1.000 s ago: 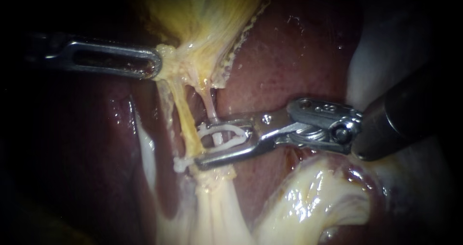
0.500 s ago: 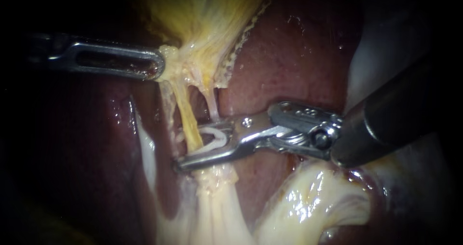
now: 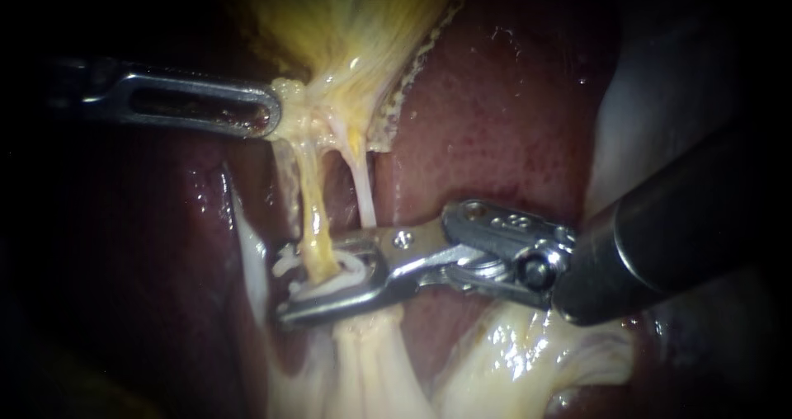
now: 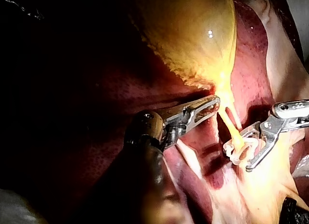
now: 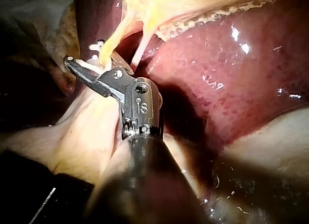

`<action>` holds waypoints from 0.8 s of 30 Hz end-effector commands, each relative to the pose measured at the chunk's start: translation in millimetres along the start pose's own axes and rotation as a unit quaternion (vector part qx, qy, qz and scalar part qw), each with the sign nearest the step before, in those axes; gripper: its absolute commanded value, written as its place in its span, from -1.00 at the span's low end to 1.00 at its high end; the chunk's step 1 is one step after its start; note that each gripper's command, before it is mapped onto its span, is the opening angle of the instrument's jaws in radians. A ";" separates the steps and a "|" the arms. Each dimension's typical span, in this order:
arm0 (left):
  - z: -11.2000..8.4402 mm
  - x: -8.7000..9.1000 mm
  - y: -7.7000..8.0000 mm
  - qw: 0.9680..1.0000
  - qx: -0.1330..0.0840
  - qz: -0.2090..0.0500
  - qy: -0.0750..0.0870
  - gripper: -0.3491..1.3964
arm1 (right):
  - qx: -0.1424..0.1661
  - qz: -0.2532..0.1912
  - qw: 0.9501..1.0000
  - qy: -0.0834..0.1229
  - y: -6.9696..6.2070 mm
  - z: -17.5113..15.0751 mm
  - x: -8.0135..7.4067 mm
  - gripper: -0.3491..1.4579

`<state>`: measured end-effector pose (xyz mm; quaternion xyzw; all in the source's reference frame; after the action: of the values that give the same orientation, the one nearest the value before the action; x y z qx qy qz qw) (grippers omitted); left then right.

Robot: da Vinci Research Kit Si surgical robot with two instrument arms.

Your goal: Clipping second clip left tube

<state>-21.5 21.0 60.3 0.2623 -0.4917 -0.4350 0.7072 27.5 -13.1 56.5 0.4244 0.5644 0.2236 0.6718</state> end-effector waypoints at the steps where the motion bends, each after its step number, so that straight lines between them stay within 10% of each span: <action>1: 0.0 0.0 0.0 1.000 0.000 0.000 0.000 -1.00 | 0.000 0.000 1.000 0.000 0.0 -0.1 0.1 -0.14; 12: 0.0 0.0 0.0 1.000 0.000 0.000 0.000 -1.00 | 0.003 0.035 0.999 -0.001 -0.2 -1.3 0.6 -1.00; 24: 0.0 0.0 0.0 1.000 0.000 0.000 0.000 -1.00 | 0.004 0.071 0.997 -0.003 0.5 -1.4 -0.1 -1.00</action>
<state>-21.5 21.0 60.3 0.2624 -0.4919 -0.4348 0.7072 26.2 -12.5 56.9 0.4670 0.5316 0.2679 0.6539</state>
